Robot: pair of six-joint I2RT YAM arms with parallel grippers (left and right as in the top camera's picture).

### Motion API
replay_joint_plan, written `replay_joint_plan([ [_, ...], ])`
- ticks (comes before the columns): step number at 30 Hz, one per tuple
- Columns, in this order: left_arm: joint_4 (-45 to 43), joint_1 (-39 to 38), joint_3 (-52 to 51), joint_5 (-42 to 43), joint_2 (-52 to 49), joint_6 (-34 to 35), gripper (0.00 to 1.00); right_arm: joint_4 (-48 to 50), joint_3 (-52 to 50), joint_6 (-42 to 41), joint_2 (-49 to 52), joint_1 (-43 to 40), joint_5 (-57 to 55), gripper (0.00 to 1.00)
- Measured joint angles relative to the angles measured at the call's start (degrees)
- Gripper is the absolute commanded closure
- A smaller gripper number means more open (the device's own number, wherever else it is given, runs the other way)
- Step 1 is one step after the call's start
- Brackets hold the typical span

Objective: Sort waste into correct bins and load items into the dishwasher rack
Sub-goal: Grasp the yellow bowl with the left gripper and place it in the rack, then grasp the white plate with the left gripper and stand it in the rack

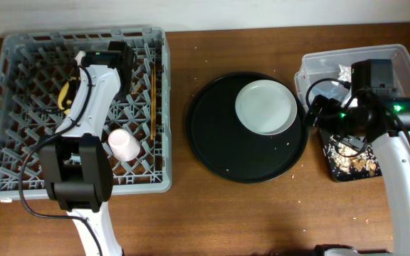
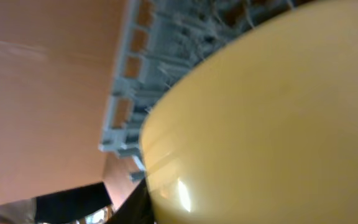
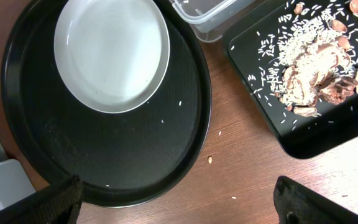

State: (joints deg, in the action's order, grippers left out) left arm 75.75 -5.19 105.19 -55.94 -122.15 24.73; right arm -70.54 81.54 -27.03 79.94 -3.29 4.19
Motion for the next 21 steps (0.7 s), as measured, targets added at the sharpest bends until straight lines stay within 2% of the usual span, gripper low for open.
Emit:
replay_joint_plan([
  [4,4.1,0.0,0.3,9.4,0.0,0.4,0.51,0.0,0.0,0.0,0.0,0.0,0.0,0.02],
  [7,7.2,-1.3,3.0,17.5,0.0,0.4,0.45,0.0,0.0,0.0,0.0,0.0,0.0,0.02],
  [10,7.8,-4.1,7.0,25.4,0.8,0.4,0.44,-0.1,0.0,0.0,0.0,0.0,0.0,0.02],
  [15,0.0,-9.2,9.1,40.2,2.7,-1.5,0.44,-0.2,0.0,0.0,0.0,0.0,0.0,0.02],
  [19,-16.0,-15.3,8.9,53.7,2.7,-7.8,0.40,-0.1,0.0,0.0,0.0,0.0,0.0,0.01],
  [21,-20.0,-19.2,8.8,56.7,2.7,-10.0,0.40,-0.1,0.0,0.0,0.0,0.0,0.0,0.02],
])
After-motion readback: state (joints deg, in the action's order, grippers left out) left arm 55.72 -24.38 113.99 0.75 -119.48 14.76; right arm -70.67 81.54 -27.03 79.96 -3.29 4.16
